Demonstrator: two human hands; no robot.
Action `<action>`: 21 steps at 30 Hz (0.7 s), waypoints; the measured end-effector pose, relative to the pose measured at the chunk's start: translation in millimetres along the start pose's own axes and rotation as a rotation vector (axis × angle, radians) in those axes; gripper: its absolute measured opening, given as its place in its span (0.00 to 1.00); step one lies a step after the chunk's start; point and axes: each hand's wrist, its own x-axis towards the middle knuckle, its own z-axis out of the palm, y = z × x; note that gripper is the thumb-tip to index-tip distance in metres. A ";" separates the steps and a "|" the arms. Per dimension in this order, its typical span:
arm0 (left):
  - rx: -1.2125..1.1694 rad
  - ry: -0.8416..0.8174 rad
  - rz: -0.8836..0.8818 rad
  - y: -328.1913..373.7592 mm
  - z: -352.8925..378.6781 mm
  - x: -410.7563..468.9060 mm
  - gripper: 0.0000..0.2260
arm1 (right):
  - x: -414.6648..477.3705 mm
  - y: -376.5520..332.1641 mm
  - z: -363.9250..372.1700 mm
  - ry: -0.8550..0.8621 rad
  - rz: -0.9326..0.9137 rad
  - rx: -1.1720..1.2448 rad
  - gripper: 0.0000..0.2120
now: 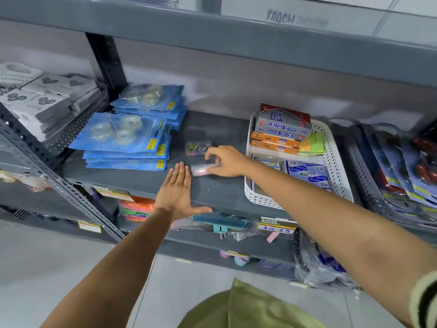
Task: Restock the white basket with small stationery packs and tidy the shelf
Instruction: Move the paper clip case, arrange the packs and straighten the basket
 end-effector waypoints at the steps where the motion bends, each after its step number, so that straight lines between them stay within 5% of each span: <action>1: -0.006 0.008 -0.001 0.2 -0.3 -0.3 0.63 | -2.7 -2.2 -3.3 0.022 0.033 0.087 0.15; 6: -0.016 0.013 -0.004 0.4 0.3 1.3 0.64 | -26.3 -21.1 -23.1 -0.263 0.198 1.052 0.11; 8: -0.022 0.016 -0.011 0.7 0.5 1.1 0.64 | -37.9 -26.4 -33.1 -0.342 0.194 1.239 0.14; 21: -0.013 0.011 -0.011 1.9 -3.1 -1.6 0.63 | -74.4 -37.8 -66.3 -0.394 0.158 1.173 0.14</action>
